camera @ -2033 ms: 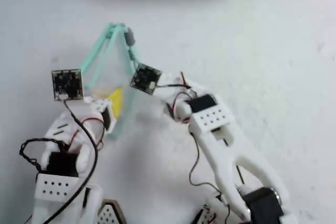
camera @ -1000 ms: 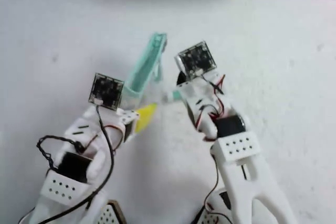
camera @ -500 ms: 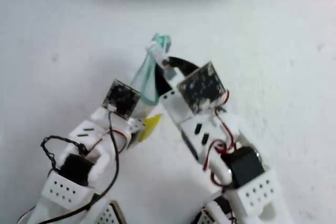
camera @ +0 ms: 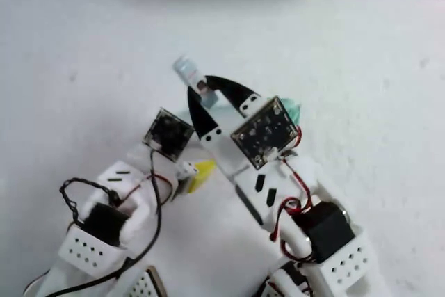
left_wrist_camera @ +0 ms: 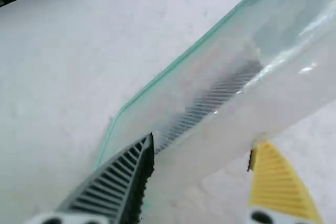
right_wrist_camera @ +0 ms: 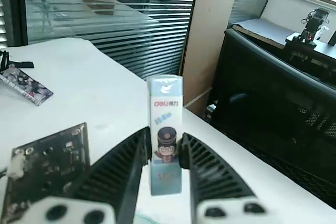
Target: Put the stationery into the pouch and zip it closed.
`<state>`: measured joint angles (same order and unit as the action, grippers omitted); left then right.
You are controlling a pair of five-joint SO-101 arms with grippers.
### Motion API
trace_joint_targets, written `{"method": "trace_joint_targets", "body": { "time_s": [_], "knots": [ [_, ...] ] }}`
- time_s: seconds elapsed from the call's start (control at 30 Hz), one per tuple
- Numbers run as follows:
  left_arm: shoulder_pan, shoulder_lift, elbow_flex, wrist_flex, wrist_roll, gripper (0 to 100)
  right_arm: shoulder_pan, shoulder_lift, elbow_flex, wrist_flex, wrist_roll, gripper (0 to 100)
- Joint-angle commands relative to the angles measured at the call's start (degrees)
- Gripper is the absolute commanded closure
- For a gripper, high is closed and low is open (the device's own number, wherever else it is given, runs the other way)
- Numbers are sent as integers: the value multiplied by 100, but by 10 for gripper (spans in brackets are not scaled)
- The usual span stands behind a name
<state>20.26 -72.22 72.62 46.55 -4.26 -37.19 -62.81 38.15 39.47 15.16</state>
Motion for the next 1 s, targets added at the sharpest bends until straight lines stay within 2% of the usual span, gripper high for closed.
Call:
{"method": "trace_joint_targets", "body": {
  "time_s": [0.0,0.3,0.53,0.8,0.97],
  "knots": [
    [-242,-48,-9,-149,229,699,479,-92,-220,92,88,981],
    [-242,-48,-9,-193,246,699,1851,-585,-308,989,79,981],
    [-286,-48,0,-185,255,699,2888,-681,-105,1552,-1081,981],
    [-268,-48,0,-176,255,699,2897,-681,1046,945,-1169,981],
    [-268,-48,0,-185,255,699,2211,-681,1248,769,-1169,981]
  ]
}}
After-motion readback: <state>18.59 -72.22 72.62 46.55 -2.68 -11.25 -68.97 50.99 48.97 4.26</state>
